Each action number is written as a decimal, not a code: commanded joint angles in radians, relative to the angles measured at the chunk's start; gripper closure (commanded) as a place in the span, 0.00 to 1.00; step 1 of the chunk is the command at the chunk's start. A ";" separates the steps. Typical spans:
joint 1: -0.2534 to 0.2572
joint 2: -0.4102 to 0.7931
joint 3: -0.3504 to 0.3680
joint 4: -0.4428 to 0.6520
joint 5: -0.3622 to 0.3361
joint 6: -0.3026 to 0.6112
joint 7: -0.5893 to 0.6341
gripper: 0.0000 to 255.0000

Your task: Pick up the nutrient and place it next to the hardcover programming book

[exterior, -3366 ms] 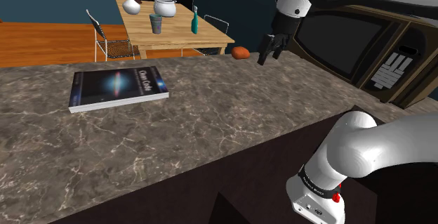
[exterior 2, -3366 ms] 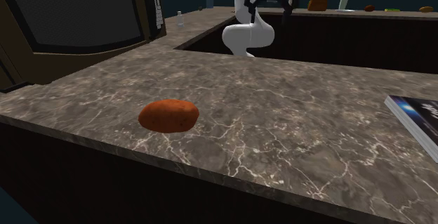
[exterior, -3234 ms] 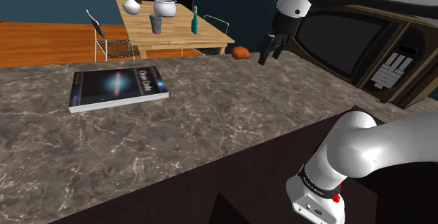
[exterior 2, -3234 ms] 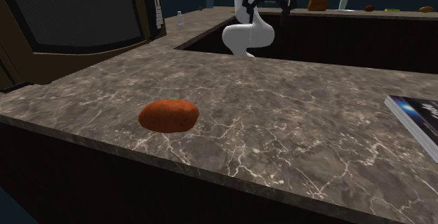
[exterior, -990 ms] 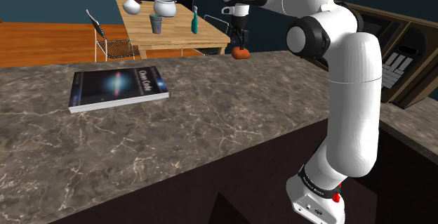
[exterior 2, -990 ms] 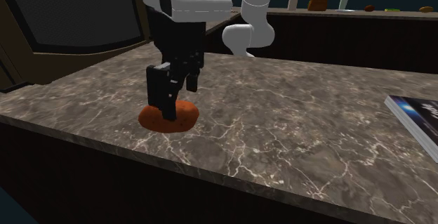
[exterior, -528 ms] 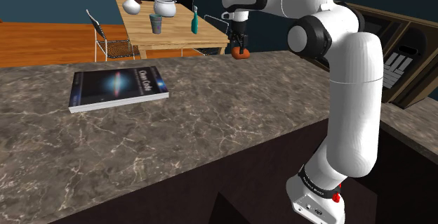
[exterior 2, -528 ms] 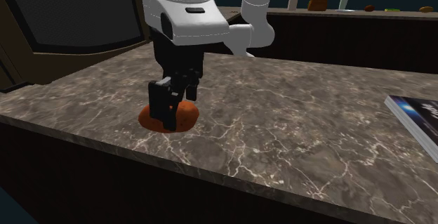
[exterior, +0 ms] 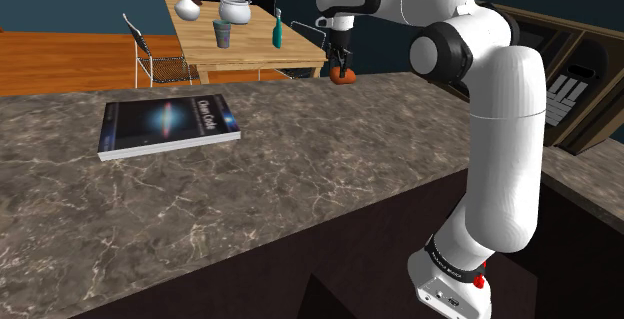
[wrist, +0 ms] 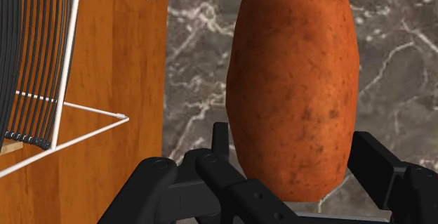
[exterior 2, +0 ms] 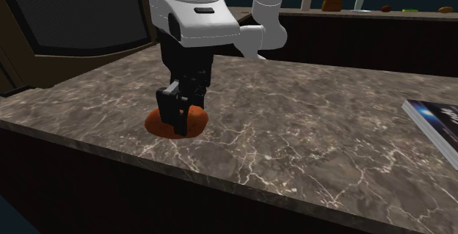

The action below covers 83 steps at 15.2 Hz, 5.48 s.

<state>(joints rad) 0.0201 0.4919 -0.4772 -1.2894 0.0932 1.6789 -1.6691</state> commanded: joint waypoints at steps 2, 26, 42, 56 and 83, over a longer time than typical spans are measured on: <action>0.000 0.000 0.000 -0.001 0.000 0.000 0.000 1.00; -0.039 0.044 0.002 0.317 0.017 -0.271 0.000 1.00; 0.319 -0.309 0.088 -0.162 -0.122 -0.154 0.380 1.00; 0.512 -0.352 0.225 -0.204 -0.121 -0.173 0.706 1.00; 0.777 0.064 0.399 0.365 -0.054 -0.338 1.161 1.00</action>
<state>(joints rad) 0.7958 0.5687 -0.0777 -0.8884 0.0398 1.3172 -0.5084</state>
